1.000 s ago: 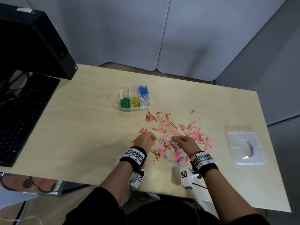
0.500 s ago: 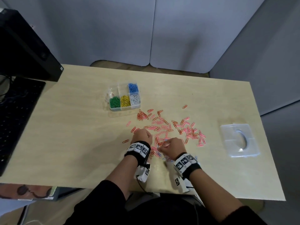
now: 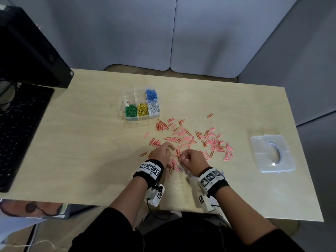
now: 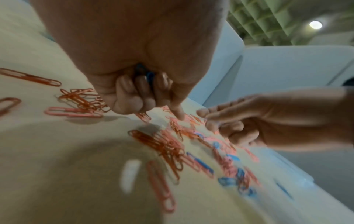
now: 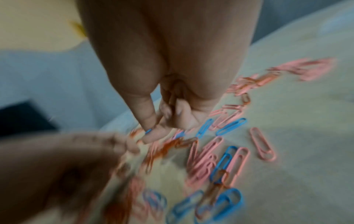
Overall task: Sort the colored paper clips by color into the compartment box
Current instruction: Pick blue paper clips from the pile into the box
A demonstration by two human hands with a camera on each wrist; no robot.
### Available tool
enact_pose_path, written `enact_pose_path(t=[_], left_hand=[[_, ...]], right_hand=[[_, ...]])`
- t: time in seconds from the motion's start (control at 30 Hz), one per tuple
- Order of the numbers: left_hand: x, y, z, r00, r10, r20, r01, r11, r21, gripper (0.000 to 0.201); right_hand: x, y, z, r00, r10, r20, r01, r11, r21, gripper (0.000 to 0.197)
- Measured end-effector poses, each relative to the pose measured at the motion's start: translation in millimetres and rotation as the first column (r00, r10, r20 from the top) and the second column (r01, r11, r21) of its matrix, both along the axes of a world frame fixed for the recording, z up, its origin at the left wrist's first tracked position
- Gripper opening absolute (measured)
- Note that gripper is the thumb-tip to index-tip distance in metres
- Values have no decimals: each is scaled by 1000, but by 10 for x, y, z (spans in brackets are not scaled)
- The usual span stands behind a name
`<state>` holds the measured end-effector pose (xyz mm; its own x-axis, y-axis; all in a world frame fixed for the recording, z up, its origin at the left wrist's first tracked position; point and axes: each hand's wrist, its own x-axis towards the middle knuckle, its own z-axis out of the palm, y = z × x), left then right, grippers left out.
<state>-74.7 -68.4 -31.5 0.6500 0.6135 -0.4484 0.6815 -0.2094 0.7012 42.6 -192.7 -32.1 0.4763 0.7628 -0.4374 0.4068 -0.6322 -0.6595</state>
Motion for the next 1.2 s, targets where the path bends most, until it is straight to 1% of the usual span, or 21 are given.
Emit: enact_pose_path(t=[0.03,0.07,0.1,0.13,0.17,0.23,0.27,0.3,0.33,0.37,0.4,0.43,0.47,0.5,0.53,0.6,0.73,0.83,0.97,1.07,1.2], left_hand=[[-15,-11,10,999,-33,-14,34,999,14,22],[-30,-20,22,997,-76,-26,77,997,26,21],[-48,-28,36,991,-129,-42,131,991,34,17],[-62,-32,44,981,-186,-52,188,982,34,13],[-70,-36,43,970,-237,-58,239,971,26,9],[-53,-44,36,947,-312,-69,314,950,8,4],[-35,-49,42,934,-349,-80,351,936,19,5],[-14,-57,50,918,-384,-98,389,921,34,8],[12,-67,53,901,-416,-120,424,904,50,12],[34,-76,53,885,-441,-147,453,889,63,13],[57,-85,50,871,-460,-171,477,876,74,14],[79,-93,46,861,-471,-190,492,867,81,14],[100,-96,43,851,-482,-207,507,858,88,14],[119,-102,52,838,-495,-228,525,846,92,14],[137,-104,60,823,-510,-250,545,833,93,14],[166,-100,64,799,-529,-285,569,819,77,15],[176,-79,40,773,-552,-313,589,807,33,16],[179,-56,28,762,-560,-324,605,795,49,15],[152,-50,32,773,-559,-301,601,796,66,13],[114,-30,44,796,-524,-303,582,800,146,18],[61,70,35,836,-466,-289,521,839,155,16]], right_hand=[[74,-39,16,993,-58,-105,62,997,41,3],[148,-71,38,970,-122,-210,138,988,63,9],[223,-104,58,924,-192,-331,225,972,64,17],[291,-136,82,841,-272,-467,332,942,50,23],[341,-168,133,713,-341,-613,449,893,25,28],[410,-215,221,418,-378,-826,620,783,-44,28],[431,-226,239,323,-384,-865,669,739,-78,27],[441,-233,237,282,-397,-873,697,710,-98,26],[447,-229,215,293,-417,-860,709,699,-97,24],[451,-224,168,395,-444,-804,690,721,-59,22],[453,-223,115,578,-456,-677,622,783,5,20],[457,-229,69,774,-422,-472,500,865,46,15],[459,-229,25,907,-341,-249,365,930,54,9],[453,-227,-11,963,-256,-80,260,965,42,7],[440,-215,-35,982,-190,18,190,981,37,8],[401,-166,-61,986,-100,134,96,995,35,10],[357,-98,-95,971,-42,233,46,999,-12,11],[362,-70,-104,970,-48,237,52,999,-8,11],[394,-39,-123,975,-41,220,45,999,-10,9],[412,-40,-156,985,-48,168,54,998,-28,10],[457,-84,-156,989,-64,131,69,997,-33,7]])
